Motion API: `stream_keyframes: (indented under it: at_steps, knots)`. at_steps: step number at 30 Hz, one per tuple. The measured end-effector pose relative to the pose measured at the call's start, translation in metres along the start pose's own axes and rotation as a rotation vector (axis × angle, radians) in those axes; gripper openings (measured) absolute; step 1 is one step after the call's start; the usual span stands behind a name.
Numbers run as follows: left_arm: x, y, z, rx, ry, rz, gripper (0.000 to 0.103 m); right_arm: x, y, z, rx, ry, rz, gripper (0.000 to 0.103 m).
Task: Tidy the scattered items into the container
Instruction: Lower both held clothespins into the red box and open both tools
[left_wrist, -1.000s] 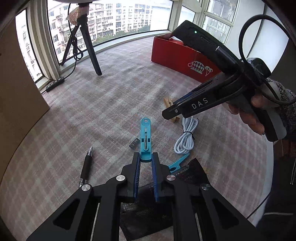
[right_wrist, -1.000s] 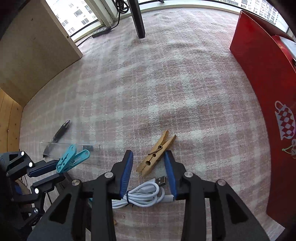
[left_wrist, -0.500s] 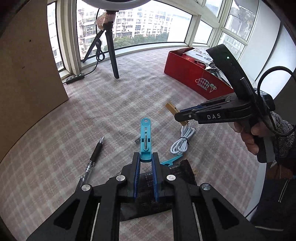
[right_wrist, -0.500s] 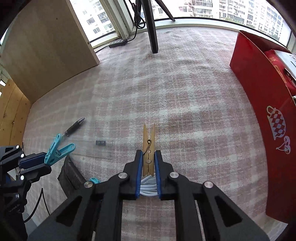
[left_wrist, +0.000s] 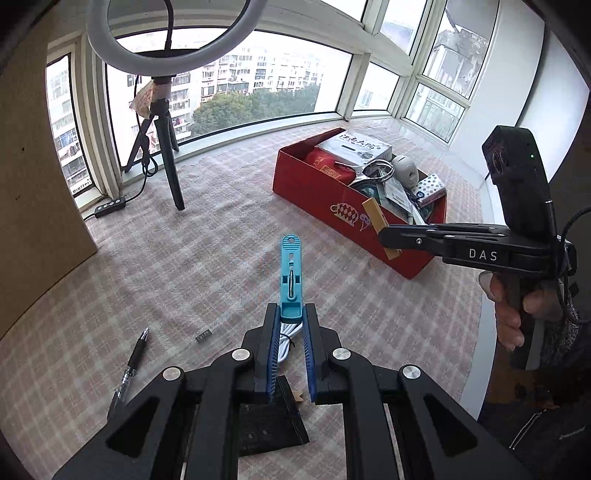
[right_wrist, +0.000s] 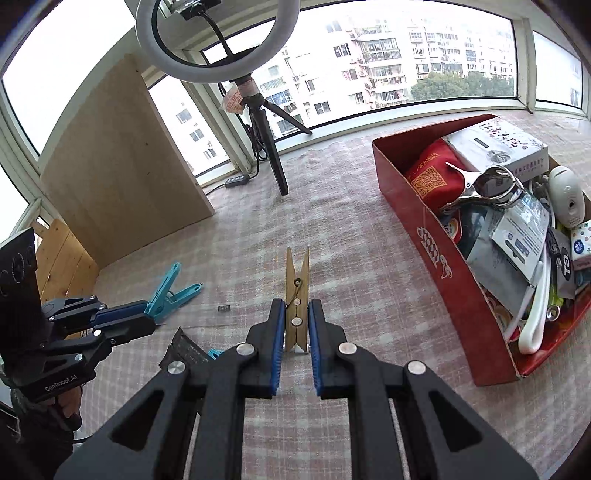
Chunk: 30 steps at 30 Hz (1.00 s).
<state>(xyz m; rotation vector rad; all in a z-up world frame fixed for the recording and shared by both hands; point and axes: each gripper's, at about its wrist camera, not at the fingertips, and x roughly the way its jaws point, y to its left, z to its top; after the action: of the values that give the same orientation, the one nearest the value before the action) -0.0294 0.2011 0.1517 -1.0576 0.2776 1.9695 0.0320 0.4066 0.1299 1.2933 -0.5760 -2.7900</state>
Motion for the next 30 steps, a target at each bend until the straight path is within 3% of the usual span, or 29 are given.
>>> stream_keyframes:
  at_steps: [13, 19, 20, 21, 22, 23, 25, 27, 30]
  knots:
    - [0.058, -0.12, 0.088, 0.072, -0.07, -0.176, 0.011, -0.102, -0.134, 0.018, 0.181, -0.22, -0.218, 0.013]
    - [0.098, -0.168, 0.118, 0.094, -0.029, -0.164, 0.012, -0.115, -0.162, 0.036, 0.169, -0.249, -0.279, 0.013]
    - [0.103, -0.173, 0.121, 0.093, -0.012, -0.14, 0.018, -0.114, -0.163, 0.041, 0.153, -0.24, -0.282, 0.013]
    - [0.106, -0.176, 0.124, 0.089, -0.001, -0.114, 0.028, -0.114, -0.162, 0.045, 0.141, -0.23, -0.297, 0.016]
    - [0.104, -0.176, 0.125, 0.08, -0.008, -0.089, 0.031, -0.118, -0.16, 0.047, 0.14, -0.237, -0.325, 0.027]
    - [0.099, -0.175, 0.125, 0.076, -0.028, -0.078, 0.033, -0.124, -0.156, 0.048, 0.139, -0.264, -0.345, 0.044]
    - [0.088, -0.168, 0.123, 0.071, -0.048, -0.073, 0.034, -0.14, -0.149, 0.047, 0.129, -0.334, -0.361, 0.061]
    - [0.077, -0.159, 0.121, 0.063, -0.061, -0.067, 0.034, -0.155, -0.142, 0.046, 0.123, -0.396, -0.368, 0.061]
    - [0.055, -0.144, 0.118, 0.061, -0.093, -0.04, 0.034, -0.164, -0.132, 0.047, 0.1, -0.402, -0.341, 0.061]
